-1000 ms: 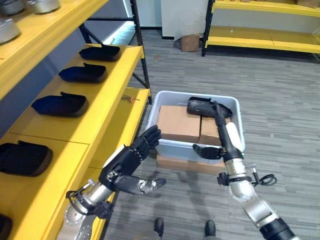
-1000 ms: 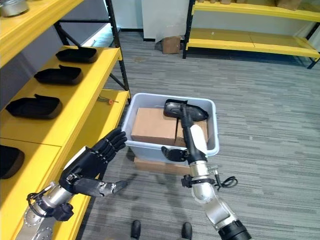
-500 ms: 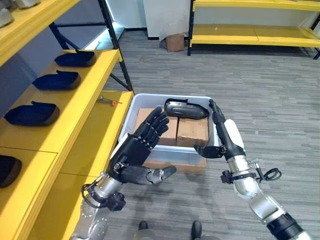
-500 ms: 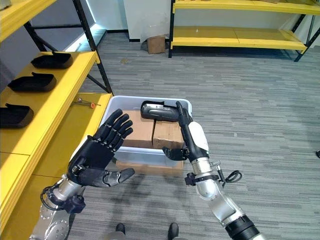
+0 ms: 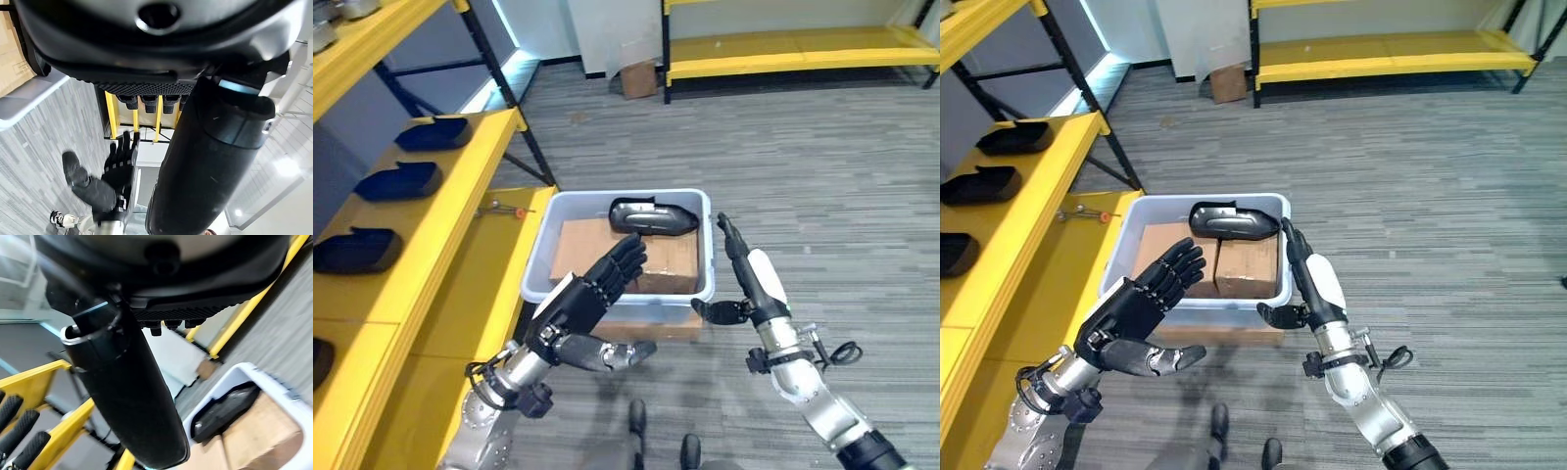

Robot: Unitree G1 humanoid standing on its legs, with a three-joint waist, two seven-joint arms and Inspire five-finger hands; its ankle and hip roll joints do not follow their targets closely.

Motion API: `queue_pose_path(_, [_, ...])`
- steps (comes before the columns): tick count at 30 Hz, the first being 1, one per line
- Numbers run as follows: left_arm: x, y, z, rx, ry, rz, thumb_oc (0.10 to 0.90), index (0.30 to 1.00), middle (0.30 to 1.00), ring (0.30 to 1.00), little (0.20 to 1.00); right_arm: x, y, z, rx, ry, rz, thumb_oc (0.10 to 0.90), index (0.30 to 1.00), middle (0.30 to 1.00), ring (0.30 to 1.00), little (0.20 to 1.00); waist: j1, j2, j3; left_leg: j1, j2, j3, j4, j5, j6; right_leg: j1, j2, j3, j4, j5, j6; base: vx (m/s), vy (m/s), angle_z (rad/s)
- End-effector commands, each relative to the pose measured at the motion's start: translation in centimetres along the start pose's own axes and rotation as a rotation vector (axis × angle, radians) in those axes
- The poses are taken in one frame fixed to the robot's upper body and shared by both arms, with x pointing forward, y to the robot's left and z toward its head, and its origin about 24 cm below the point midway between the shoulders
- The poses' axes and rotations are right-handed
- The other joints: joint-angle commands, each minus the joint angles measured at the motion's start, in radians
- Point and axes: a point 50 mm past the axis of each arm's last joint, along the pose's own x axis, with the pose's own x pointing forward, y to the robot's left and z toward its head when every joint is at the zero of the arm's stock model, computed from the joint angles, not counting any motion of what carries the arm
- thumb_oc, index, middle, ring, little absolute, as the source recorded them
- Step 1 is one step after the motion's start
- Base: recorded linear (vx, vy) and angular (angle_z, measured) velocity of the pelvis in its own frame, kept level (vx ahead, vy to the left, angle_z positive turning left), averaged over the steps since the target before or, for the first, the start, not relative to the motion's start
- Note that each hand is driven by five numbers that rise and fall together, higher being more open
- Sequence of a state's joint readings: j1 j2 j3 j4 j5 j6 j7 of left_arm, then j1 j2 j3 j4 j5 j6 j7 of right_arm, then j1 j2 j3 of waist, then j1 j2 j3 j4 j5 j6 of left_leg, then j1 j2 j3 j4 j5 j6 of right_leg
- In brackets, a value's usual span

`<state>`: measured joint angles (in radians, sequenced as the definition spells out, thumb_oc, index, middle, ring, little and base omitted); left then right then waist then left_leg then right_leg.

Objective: Move parts from the plastic box to the shelf.

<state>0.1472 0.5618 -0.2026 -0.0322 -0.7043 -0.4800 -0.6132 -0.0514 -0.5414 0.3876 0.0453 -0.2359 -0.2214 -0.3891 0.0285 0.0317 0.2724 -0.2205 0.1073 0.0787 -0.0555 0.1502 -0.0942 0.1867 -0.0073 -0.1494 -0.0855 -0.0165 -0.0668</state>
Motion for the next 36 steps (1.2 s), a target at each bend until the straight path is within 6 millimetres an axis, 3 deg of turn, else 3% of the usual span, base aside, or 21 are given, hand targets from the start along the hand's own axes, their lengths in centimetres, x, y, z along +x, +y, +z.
queue_pose_path(1, [1.1,-0.4,4.0,-0.004,-0.249,-0.084,0.900,1.000,1.000,1.000,1.000,2.1,-2.0,4.6,0.056,-0.264,-0.089,0.900,1.000,1.000,1.000,1.000,0.039,-0.004,-0.040,0.008,0.020,0.029,0.059,0.081,-0.011,-0.039,-0.093,-0.052,0.097,-0.024,0.103,0.19,0.202,-0.25])
queue_pose_path(6, [0.8,-0.2,3.6,0.027,-0.218,-0.069,0.900,1.000,1.000,1.000,1.000,1.6,-2.1,4.0,0.074,-0.237,-0.060,0.900,1.000,1.000,1.000,1.000,0.021,0.010,-0.053,0.094,-0.008,0.065,0.047,-0.005,0.024,-0.031,-0.096,-0.070,0.166,-0.079,0.115,0.22,0.255,-0.45])
queue_pose_path(10, [1.0,-0.1,3.4,0.052,-0.175,-0.116,0.900,1.000,1.000,1.000,1.000,1.5,-2.3,3.5,0.062,-0.206,-0.095,0.900,1.000,1.000,1.000,1.000,0.025,0.003,-0.074,0.146,-0.043,0.067,0.035,-0.055,0.068,-0.031,-0.104,-0.080,0.251,-0.124,0.129,0.17,0.248,-0.02])
queue_pose_path(11, [1.1,0.1,3.5,0.061,-0.164,-0.135,0.900,1.000,1.000,1.000,1.000,1.7,-2.5,3.4,0.057,-0.197,-0.124,0.900,1.000,1.000,1.000,1.000,0.027,-0.004,-0.080,0.162,-0.064,0.068,0.030,-0.073,0.094,-0.057,-0.112,-0.081,0.332,-0.114,0.144,0.15,0.299,0.45])
queue_pose_path(15, [1.3,0.2,3.7,0.089,-0.154,-0.150,0.900,1.000,1.000,1.000,1.000,1.9,-2.5,3.6,0.041,-0.197,-0.160,0.900,1.000,1.000,1.000,1.000,0.030,0.002,-0.069,0.191,-0.085,0.074,0.030,-0.114,0.141,-0.191,-0.146,-0.087,0.614,-0.048,0.184,0.05,0.217,0.42])
queue_pose_path(17, [1.3,0.3,3.7,0.098,-0.152,-0.143,0.900,1.000,1.000,1.000,1.000,2.2,-2.5,3.8,0.025,-0.200,-0.166,0.900,1.000,1.000,1.000,1.000,0.032,0.000,-0.059,0.210,-0.093,0.081,0.022,-0.125,0.147,-0.240,-0.144,-0.085,0.652,-0.028,0.190,0.03,0.097,0.06])
queue_pose_path(19, [1.5,0.3,4.0,0.093,-0.166,-0.152,0.900,1.000,1.000,1.000,1.000,2.5,-2.7,3.9,0.005,-0.207,-0.185,0.900,1.000,1.000,1.000,1.000,0.026,0.000,-0.049,0.227,-0.095,0.074,0.009,-0.127,0.142,-0.272,-0.129,-0.071,0.605,-0.022,0.185,-0.02,-0.014,-0.07])
queue_pose_path(21, [2.0,0.3,4.4,0.102,-0.184,-0.172,0.900,1.000,1.000,1.000,1.000,2.9,-3.0,3.9,-0.033,-0.208,-0.200,0.900,1.000,1.000,1.000,1.000,0.017,-0.005,-0.037,0.237,-0.091,0.073,-0.003,-0.126,0.128,-0.270,-0.147,-0.058,0.401,0.002,0.184,-0.04,-0.082,0.13])
queue_pose_path(23, [2.0,0.0,4.3,0.113,-0.184,-0.161,0.900,1.000,1.000,1.000,1.000,3.1,-3.0,4.0,-0.030,-0.208,-0.182,0.900,1.000,1.000,1.000,1.000,0.012,-0.012,-0.028,0.264,-0.078,0.081,-0.016,-0.134,0.123,-0.297,-0.189,-0.044,0.320,0.095,0.205,0.03,-0.082,0.03])
queue_pose_path(26, [1.6,0.0,4.5,0.112,-0.188,-0.142,0.900,1.000,1.000,1.000,1.000,2.8,-3.5,4.0,-0.044,-0.203,-0.113,0.900,1.000,1.000,1.000,1.000,0.009,-0.021,-0.044,0.284,-0.050,0.110,-0.032,-0.129,0.101,-0.232,-0.191,-0.082,0.179,0.070,0.217,0.10,-0.101,-0.16])
queue_pose_path(36, [1.6,-0.6,4.3,0.063,-0.174,-0.144,0.900,1.000,1.000,1.000,1.000,3.1,-3.4,2.4,-0.217,-0.148,0.025,0.900,1.000,1.000,1.000,1.000,0.038,-0.042,-0.086,0.306,-0.029,0.086,-0.031,-0.131,0.080,-0.125,-0.182,-0.118,0.122,0.031,0.202,0.11,-0.021,0.00])
